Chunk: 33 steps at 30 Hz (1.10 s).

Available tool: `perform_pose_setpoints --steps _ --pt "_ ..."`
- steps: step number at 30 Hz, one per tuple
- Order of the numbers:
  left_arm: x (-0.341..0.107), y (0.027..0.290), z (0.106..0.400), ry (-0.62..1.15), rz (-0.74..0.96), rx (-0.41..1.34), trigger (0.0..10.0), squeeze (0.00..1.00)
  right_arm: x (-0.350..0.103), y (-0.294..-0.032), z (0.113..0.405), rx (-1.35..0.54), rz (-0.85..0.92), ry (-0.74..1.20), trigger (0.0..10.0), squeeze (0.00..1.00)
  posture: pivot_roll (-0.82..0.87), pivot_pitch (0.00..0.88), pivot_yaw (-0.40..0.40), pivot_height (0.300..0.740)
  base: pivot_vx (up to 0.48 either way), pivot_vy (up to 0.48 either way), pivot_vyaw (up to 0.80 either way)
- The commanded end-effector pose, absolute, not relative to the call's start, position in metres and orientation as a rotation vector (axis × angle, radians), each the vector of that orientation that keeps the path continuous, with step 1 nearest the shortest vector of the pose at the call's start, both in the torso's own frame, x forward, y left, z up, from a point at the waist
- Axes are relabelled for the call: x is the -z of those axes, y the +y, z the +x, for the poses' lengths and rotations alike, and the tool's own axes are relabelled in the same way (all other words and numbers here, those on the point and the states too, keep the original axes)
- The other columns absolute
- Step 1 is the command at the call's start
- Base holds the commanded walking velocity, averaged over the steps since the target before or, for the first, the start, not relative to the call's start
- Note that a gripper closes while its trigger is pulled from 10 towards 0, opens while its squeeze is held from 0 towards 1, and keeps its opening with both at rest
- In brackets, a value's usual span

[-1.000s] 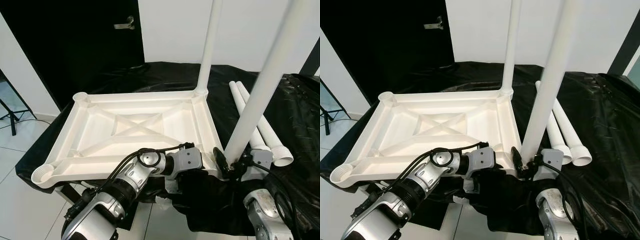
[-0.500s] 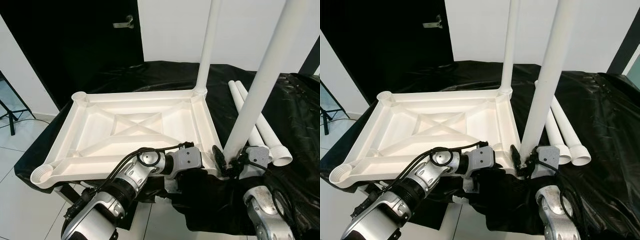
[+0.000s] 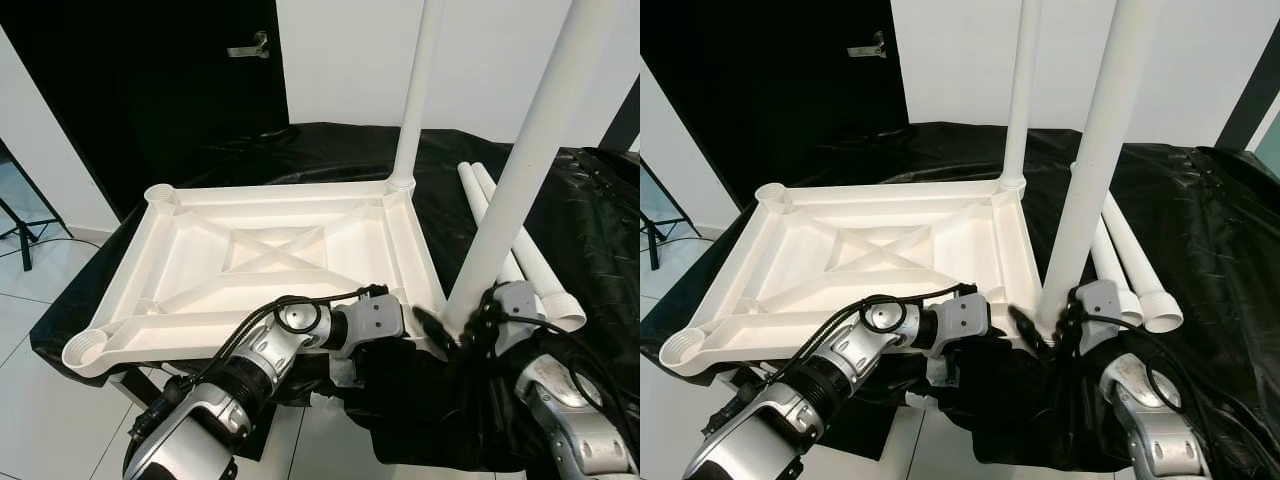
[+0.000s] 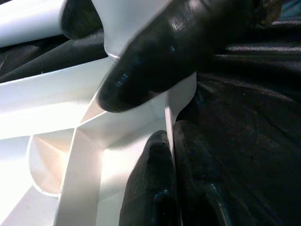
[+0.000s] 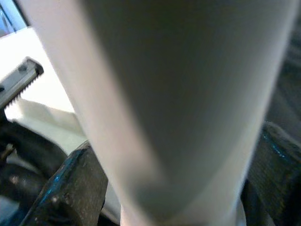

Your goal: Building children table

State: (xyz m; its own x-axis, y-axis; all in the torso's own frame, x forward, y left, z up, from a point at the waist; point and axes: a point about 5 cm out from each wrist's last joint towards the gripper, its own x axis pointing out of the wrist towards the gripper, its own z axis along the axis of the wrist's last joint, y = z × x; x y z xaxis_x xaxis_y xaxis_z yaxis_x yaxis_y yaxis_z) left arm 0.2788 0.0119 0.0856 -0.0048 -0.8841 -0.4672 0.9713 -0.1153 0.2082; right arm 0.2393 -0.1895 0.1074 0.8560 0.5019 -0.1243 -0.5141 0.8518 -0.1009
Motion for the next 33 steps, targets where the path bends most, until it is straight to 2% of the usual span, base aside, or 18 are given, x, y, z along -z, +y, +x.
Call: perform_pose_setpoints --steps 1,4,5,6,7,8,16,20,23,24,26,27,28,29,33 --pt "-0.031 0.039 0.253 0.524 0.54 1.666 10.0 0.0 -0.104 -0.189 0.239 -0.592 -0.131 0.139 10.0 0.0 0.16 0.0 -0.018 0.74 0.0 0.0 0.0" --pt "-0.03 0.039 0.253 0.524 0.539 1.665 10.0 0.0 -0.1 -0.188 0.234 -0.719 -0.16 0.196 10.0 0.0 0.16 0.0 -0.018 0.74 0.0 0.0 0.0" --pt "-0.03 0.039 0.253 0.524 0.538 1.665 10.0 0.0 -0.1 -0.19 0.235 -0.73 -0.153 0.205 8.8 0.0 0.16 0.0 -0.019 0.74 0.0 0.0 0.0" --pt "-0.03 0.039 0.253 0.523 0.538 1.665 10.0 0.0 -0.101 -0.19 0.235 -0.739 -0.149 0.205 3.6 0.0 0.16 0.0 -0.019 0.74 0.0 0.0 0.0" --pt "-0.03 0.039 0.253 0.523 0.538 1.665 10.0 0.0 -0.101 -0.19 0.235 -0.739 -0.149 0.205 3.6 0.0 0.16 0.0 -0.019 0.74 0.0 0.0 0.0" --pt "-0.031 0.039 0.253 0.523 0.538 1.664 10.0 0.0 -0.102 -0.191 0.236 -0.737 -0.148 0.201 0.0 0.0 0.16 0.0 -0.019 0.74 0.0 0.0 0.0" --pt "-0.031 0.039 0.253 0.521 0.539 1.666 10.0 0.0 -0.099 -0.191 0.232 -0.738 -0.151 0.2 0.0 0.0 0.16 0.0 -0.015 0.74 0.0 0.0 0.0" --pt "-0.031 0.039 0.253 0.522 0.542 1.67 10.0 0.0 -0.089 -0.179 0.214 -0.697 -0.115 0.187 0.0 0.0 0.16 0.0 -0.013 0.74 0.0 0.0 0.0" --pt "-0.032 0.039 0.254 0.52 0.544 1.667 10.0 0.0 -0.084 -0.179 0.21 -0.48 -0.086 0.133 0.0 0.0 0.17 0.0 -0.019 0.74 0.0 0.0 0.0" --pt "-0.032 0.039 0.254 0.52 0.544 1.667 10.0 0.0 -0.084 -0.179 0.21 -0.48 -0.086 0.133 0.0 0.0 0.17 0.0 -0.019 0.74 0.0 0.0 0.0" --pt "-0.032 0.039 0.254 0.519 0.543 1.666 10.0 0.0 -0.083 -0.183 0.21 -0.301 -0.07 0.091 0.0 0.0 0.17 0.0 -0.019 0.74 0.0 0.0 0.0" --pt "-0.032 0.039 0.254 0.519 0.543 1.666 10.0 0.0 -0.083 -0.183 0.21 -0.301 -0.07 0.091 0.0 0.0 0.17 0.0 -0.019 0.74 0.0 0.0 0.0" --pt "-0.031 0.04 0.253 0.522 0.543 1.668 10.0 0.0 -0.086 -0.192 0.21 -0.107 -0.066 0.045 0.0 0.0 0.17 0.0 -0.018 0.74 0.0 0.0 0.0" --pt "-0.03 0.04 0.252 0.524 0.544 1.668 10.0 0.0 -0.087 -0.196 0.209 -0.047 -0.069 0.034 0.0 0.0 0.17 0.0 -0.017 0.74 0.0 0.0 0.0" --pt "-0.03 0.041 0.252 0.526 0.544 1.669 10.0 0.0 -0.088 -0.199 0.21 -0.01 -0.072 0.029 0.0 0.0 0.17 0.0 -0.016 0.74 0.0 0.0 0.0"
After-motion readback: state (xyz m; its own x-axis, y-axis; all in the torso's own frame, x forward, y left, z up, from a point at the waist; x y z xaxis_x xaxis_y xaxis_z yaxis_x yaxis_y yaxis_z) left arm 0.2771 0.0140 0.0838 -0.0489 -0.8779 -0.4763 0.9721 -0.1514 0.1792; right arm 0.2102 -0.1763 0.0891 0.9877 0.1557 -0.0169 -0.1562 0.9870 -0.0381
